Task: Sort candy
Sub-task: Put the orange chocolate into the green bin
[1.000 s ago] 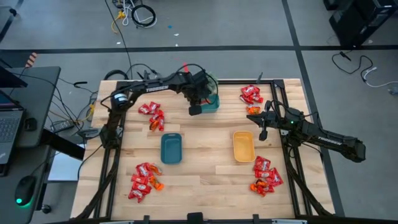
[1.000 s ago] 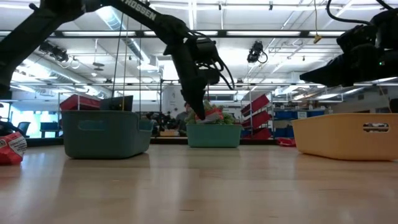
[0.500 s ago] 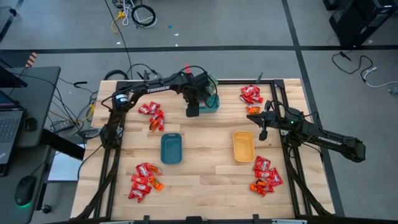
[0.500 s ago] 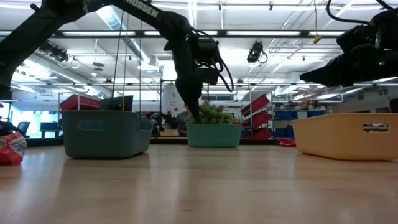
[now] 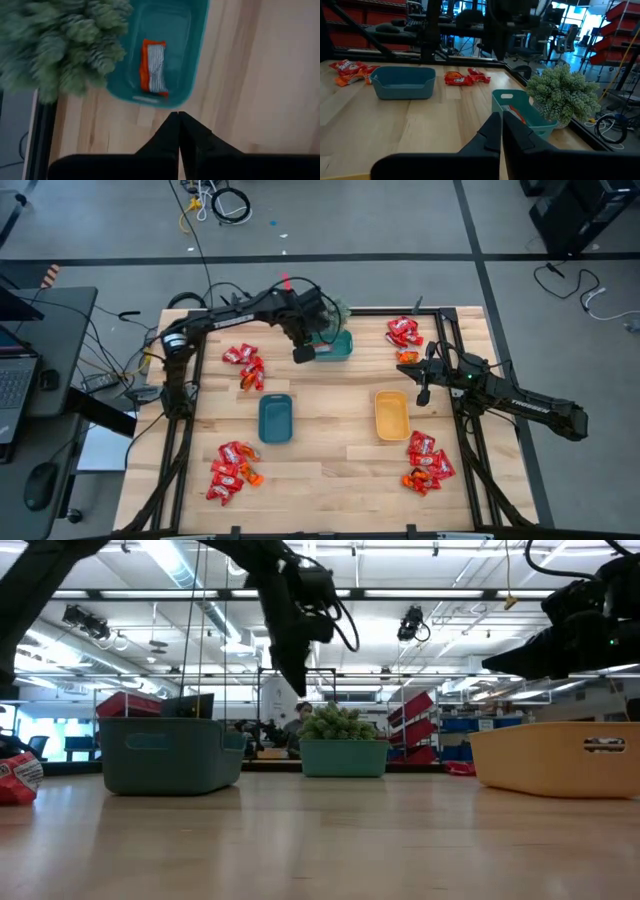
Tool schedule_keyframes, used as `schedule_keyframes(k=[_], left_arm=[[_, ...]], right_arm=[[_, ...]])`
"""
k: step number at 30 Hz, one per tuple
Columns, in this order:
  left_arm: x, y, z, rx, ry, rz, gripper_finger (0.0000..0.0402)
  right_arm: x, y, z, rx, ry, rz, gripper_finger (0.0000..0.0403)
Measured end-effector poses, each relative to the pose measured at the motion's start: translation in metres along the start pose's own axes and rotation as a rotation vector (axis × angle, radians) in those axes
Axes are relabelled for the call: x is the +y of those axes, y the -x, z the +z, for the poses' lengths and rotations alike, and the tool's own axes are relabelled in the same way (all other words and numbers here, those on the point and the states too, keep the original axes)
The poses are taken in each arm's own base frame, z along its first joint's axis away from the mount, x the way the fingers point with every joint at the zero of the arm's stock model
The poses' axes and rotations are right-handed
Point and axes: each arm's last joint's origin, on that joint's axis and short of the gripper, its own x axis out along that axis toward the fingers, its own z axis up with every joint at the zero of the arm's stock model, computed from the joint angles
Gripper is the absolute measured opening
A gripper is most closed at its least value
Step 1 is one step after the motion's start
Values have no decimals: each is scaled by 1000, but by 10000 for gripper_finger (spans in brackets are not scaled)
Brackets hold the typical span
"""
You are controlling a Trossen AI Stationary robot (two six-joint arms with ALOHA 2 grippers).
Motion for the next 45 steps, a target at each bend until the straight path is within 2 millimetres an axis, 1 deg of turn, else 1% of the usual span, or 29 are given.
schedule_keyframes(k=[3, 7, 12, 18, 23, 26, 30, 32, 35, 39, 43, 45], left_arm=[[-2, 10, -10, -26, 38, 10, 3], [-6, 14, -27, -98, 79, 22, 2], [-12, 21, -52, -237, 113, 41, 1], [-23, 35, -69, -449, 146, -16, 1], [-37, 35, -72, -598, 146, -57, 0], [-46, 30, -72, -639, 144, -81, 0], [-57, 21, -73, -696, 93, -92, 0], [-58, 16, -76, -675, 59, -83, 2], [-58, 14, -78, -667, 55, -79, 7], [-58, 14, -78, -675, 77, -85, 10], [-57, 15, -76, -688, 156, -104, 10], [-55, 14, -78, -670, 160, -88, 11]], right_arm=[[0, 0, 0, 0, 0, 0, 2], [0, 0, 0, 0, 0, 0, 1], [0, 0, 0, 0, 0, 0, 4], [0, 0, 0, 0, 0, 0, 3], [0, 0, 1, -5, 1, -1, 0], [0, 0, 1, -7, 1, -1, 1], [0, 0, 1, -7, 1, -1, 4], [0, 0, 1, -7, 1, -1, 4], [0, 0, 1, -7, 1, -1, 2], [0, 0, 1, -7, 1, -1, 0], [0, 0, 1, -7, 1, -1, 2], [0, 0, 1, -7, 1, -1, 4]])
